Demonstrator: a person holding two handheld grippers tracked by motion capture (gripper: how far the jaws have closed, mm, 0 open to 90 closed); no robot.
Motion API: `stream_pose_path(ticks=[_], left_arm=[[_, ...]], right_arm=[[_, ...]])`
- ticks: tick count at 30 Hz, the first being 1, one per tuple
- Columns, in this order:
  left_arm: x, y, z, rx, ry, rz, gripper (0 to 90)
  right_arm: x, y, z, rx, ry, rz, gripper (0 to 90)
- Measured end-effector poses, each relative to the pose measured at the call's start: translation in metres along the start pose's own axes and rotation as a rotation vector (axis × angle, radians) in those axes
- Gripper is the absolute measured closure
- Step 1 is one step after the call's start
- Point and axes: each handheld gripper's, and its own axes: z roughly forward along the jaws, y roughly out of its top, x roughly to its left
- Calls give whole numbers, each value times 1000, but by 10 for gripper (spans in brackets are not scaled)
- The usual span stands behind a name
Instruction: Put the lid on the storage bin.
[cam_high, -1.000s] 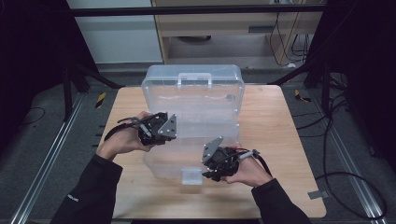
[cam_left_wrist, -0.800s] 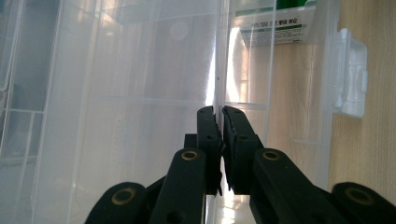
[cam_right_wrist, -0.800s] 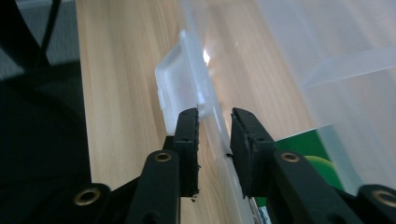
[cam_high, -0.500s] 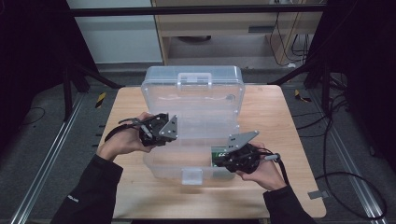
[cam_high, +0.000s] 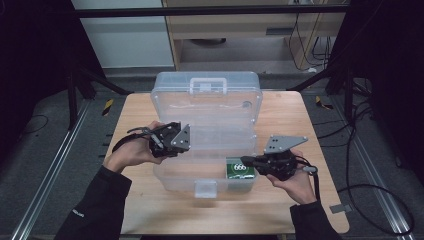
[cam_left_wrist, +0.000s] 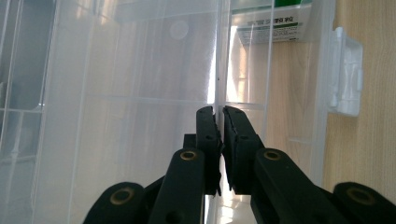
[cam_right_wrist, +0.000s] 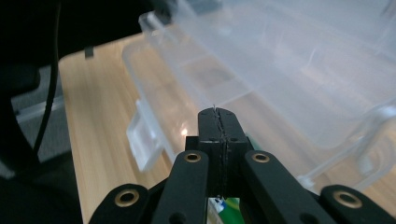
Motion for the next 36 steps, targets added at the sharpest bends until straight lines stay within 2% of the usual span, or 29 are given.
stream_pose_path(ticks=[3,5,10,22,29,32,36], left_arm=[[0,0,0,-1,-2,-1,846],[-1,0,0,0,-2,-1,845],[-2,0,0,1,-6,0,845],[-3,0,1,4,-18,-8,841],[-6,0,2,7,-22,-3,837],[-6,0,2,9,-26,1,834],[-7,0,3,11,-31,2,828]], right_arm=[[-4,5,-6,-67,-28,28,900],[-10,9,-10,-118,-68,55,900],[-29,16,-12,-165,-142,119,900],[-61,25,-7,-164,-245,165,900],[-72,27,-6,-173,-243,205,900],[-74,26,-4,-165,-250,209,900],[-75,27,-6,-180,-249,216,900]])
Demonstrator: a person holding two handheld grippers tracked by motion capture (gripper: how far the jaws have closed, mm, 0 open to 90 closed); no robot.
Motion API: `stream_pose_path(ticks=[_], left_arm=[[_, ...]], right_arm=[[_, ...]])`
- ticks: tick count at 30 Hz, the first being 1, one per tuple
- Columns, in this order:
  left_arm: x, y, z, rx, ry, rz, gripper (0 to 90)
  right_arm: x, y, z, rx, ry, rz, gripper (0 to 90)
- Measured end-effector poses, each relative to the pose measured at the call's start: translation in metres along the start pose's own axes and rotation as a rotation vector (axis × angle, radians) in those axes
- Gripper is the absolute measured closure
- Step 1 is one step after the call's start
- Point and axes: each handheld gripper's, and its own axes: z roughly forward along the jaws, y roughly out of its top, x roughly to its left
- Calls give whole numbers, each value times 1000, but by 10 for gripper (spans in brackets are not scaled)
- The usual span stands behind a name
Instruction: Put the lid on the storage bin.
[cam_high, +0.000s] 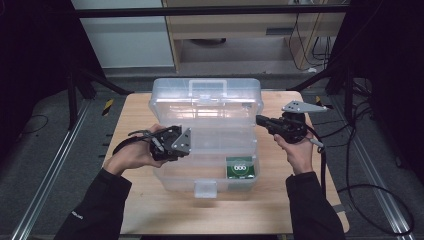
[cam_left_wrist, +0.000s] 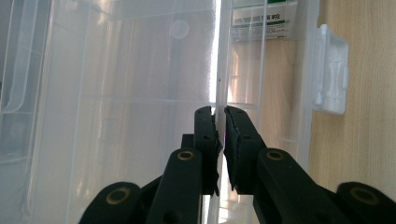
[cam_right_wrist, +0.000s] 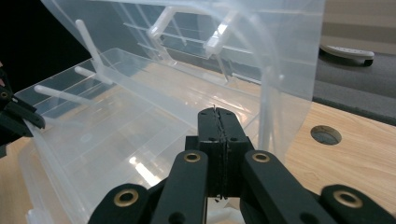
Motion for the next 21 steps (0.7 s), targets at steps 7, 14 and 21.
stream_pose_path(ticks=[7,14,21], left_arm=[[-3,0,1,1,-8,0,822],[-4,-1,2,0,-7,8,814],[-3,-1,9,-98,-33,-42,717]], right_arm=[[-3,0,-2,-5,-3,16,900],[-3,-2,-2,-9,11,29,899],[-1,-6,-2,-2,21,30,865]])
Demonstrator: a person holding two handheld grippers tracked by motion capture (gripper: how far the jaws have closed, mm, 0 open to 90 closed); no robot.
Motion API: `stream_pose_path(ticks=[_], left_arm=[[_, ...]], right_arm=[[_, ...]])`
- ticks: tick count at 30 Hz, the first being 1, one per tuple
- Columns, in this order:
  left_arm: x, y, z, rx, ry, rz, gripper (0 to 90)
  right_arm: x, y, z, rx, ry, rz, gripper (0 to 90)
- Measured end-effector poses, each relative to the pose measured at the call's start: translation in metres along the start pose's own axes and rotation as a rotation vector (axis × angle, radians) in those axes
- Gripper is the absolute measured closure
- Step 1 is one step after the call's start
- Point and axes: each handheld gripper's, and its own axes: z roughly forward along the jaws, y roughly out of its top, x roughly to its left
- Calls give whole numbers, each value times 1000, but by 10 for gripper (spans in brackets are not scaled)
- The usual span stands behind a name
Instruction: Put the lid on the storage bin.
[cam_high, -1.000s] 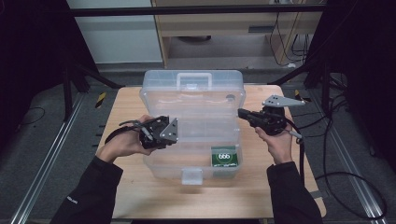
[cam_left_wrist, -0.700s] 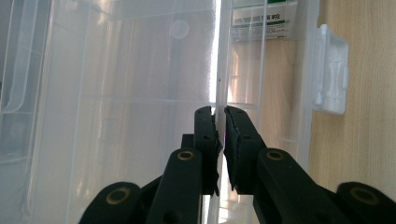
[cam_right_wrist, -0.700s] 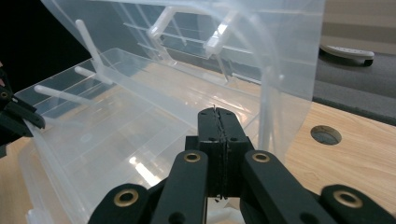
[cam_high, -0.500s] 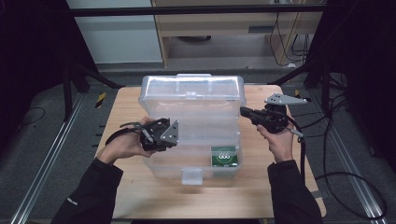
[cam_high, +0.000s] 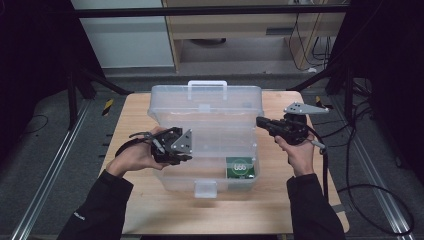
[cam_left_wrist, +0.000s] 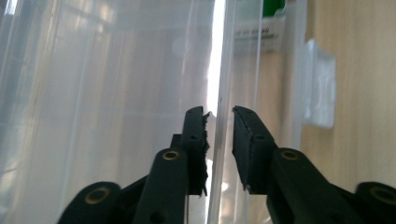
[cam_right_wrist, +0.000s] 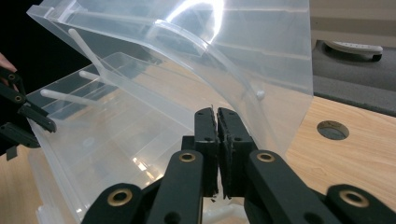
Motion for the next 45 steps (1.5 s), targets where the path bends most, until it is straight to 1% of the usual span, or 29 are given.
stream_pose_path(ticks=[1,2,3,6,8,10,12,17,18,20,22,25,26,29,33,34,38,42,45], left_arm=[[0,0,1,-9,0,-7,696],[0,0,3,-34,-4,-34,667],[0,0,4,-44,-12,-49,640],[0,0,7,-85,-29,-92,599],[0,-1,8,-105,-36,-110,566],[-2,-2,9,-146,-50,-124,525],[-4,-3,10,-177,-55,-139,516],[-5,-5,11,-227,-34,-170,487],[-6,-6,10,-251,-34,-188,486],[-7,-7,10,-282,-38,-211,482],[-9,-9,10,-298,-35,-220,471],[-12,-11,8,-307,-21,-235,470],[-14,-12,7,-316,-17,-247,470],[-15,-14,4,-329,-6,-264,462],[-14,-18,1,-343,12,-308,461],[-15,-19,1,-363,14,-331,461],[-16,-24,0,-379,32,-369,453],[-17,-31,-3,-387,67,-412,450],[-19,-36,-5,-409,84,-443,441]], right_arm=[[0,-1,0,1,5,1,863],[0,-2,0,-1,6,4,862],[-1,-3,0,-1,6,5,860],[-2,-6,-1,1,7,12,860],[-2,-7,-2,2,9,14,860],[-2,-7,-2,-2,8,16,859],[-2,-8,-2,-2,11,17,859],[-4,-9,-1,4,10,16,860],[-4,-9,-1,4,12,20,859],[-4,-10,-1,6,12,17,857],[-4,-10,-1,8,13,17,857],[-3,-10,-2,6,13,19,862],[-3,-10,-3,6,14,17,867],[-2,-11,-5,6,16,17,876],[-2,-11,-5,13,18,21,900],[-2,-12,-5,15,22,23,900],[-2,-13,-6,23,28,26,900],[-2,-16,-6,26,36,29,900],[-1,-18,-7,36,39,29,900]])
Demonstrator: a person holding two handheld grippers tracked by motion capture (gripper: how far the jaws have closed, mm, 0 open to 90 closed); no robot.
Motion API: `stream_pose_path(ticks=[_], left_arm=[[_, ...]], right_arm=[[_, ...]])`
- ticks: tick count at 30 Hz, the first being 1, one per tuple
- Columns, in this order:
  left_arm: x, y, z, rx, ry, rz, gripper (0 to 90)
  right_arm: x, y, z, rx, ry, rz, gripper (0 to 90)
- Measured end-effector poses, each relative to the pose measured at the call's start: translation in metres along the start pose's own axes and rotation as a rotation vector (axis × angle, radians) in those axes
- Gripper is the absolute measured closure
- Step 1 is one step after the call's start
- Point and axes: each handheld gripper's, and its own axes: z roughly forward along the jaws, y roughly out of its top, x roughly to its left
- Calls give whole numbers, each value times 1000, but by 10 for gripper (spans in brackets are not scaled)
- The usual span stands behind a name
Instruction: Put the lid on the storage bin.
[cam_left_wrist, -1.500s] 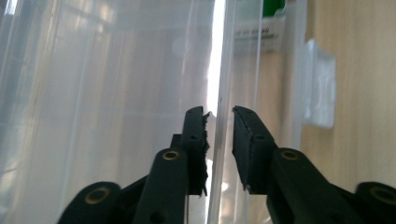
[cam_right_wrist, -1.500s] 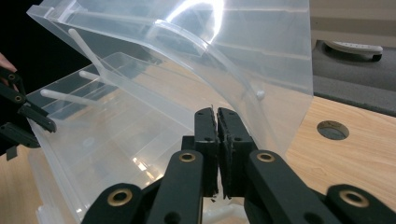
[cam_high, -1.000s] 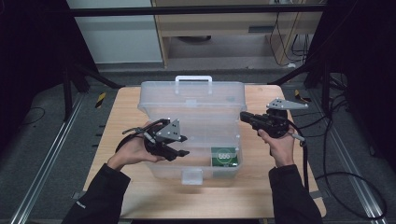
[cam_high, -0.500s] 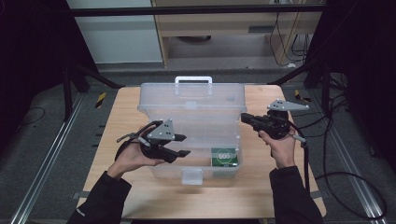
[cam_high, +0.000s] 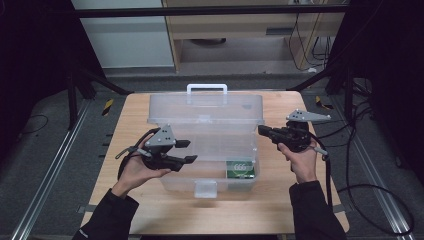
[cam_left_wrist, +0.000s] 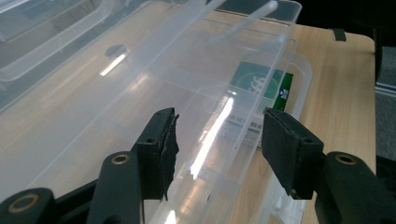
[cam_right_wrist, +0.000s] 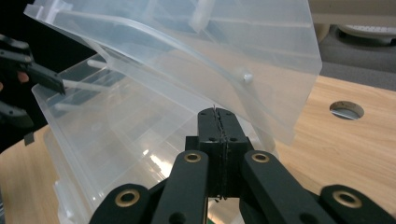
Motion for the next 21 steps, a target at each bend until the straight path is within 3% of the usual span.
stream_pose_path(ticks=[8,13,21], left_arm=[[1,-12,-8,-30,44,-39,473],[2,-17,-16,-52,55,-57,568],[6,-26,-30,-48,120,-102,755]], right_arm=[[2,-7,-1,14,-4,-9,900],[2,-10,-2,15,2,-9,900],[3,-11,-2,21,-1,-12,900]])
